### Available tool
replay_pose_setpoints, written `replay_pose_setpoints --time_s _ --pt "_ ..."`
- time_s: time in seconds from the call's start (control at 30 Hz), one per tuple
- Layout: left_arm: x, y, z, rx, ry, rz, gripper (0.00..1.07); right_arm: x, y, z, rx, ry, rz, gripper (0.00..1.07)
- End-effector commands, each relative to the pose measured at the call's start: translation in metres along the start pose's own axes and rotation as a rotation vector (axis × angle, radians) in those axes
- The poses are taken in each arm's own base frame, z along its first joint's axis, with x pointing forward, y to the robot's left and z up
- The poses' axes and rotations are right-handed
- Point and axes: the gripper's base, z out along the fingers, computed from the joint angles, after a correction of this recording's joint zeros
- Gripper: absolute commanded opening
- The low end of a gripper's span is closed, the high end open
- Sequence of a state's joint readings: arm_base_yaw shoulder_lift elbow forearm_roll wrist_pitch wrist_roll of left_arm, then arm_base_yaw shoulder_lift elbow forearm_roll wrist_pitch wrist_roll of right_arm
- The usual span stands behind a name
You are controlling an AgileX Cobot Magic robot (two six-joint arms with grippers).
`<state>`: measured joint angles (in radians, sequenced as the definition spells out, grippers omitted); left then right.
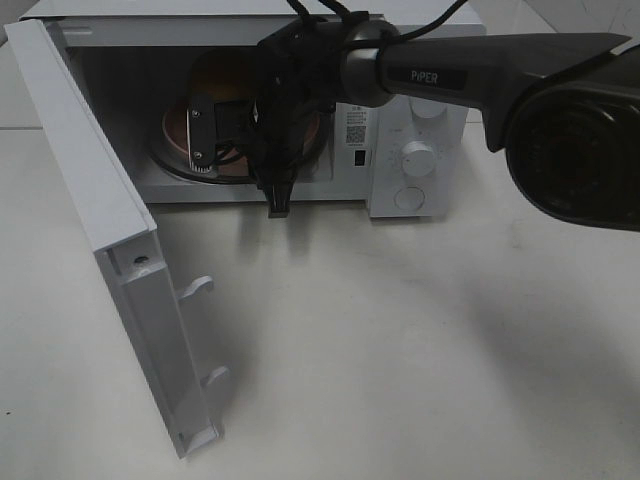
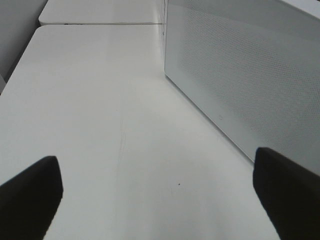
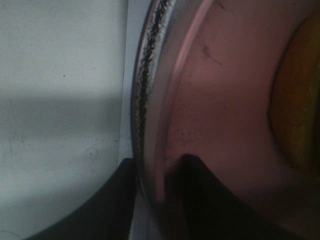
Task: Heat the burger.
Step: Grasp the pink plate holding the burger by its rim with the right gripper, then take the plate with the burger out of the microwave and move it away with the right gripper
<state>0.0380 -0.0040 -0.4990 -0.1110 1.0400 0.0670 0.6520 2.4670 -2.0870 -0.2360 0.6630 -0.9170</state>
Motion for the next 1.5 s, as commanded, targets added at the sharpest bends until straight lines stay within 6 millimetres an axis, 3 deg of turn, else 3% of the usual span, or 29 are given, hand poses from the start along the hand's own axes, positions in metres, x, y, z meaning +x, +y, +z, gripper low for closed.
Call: replay_pose_setpoints --time_s 0.03,0.27,0.73,1.13,1.5 --pt "0.002 0.000 -0.002 0.000 -0.019 0.004 0.98 -0.003 -0.006 -0.003 0.048 -0.023 -0.005 0.00" --pt "0.002 0.000 -0.002 0.000 -0.019 0.004 0.98 -0.005 0.004 -0.010 0.017 -0.013 -0.147 0.00" --pt "0.002 0.000 -0.002 0.000 -0.019 0.003 0.98 0.001 0.014 -0.032 0.004 -0.015 -0.220 0.00" --pt "0.002 0.000 -0.002 0.000 -0.019 0.004 0.98 0.005 0.027 -0.038 -0.005 -0.024 -0.298 0.00" --pt "0.002 0.000 -0.002 0.000 -0.019 0.004 0.98 0.005 0.026 -0.060 0.150 -0.125 -0.356 0.00"
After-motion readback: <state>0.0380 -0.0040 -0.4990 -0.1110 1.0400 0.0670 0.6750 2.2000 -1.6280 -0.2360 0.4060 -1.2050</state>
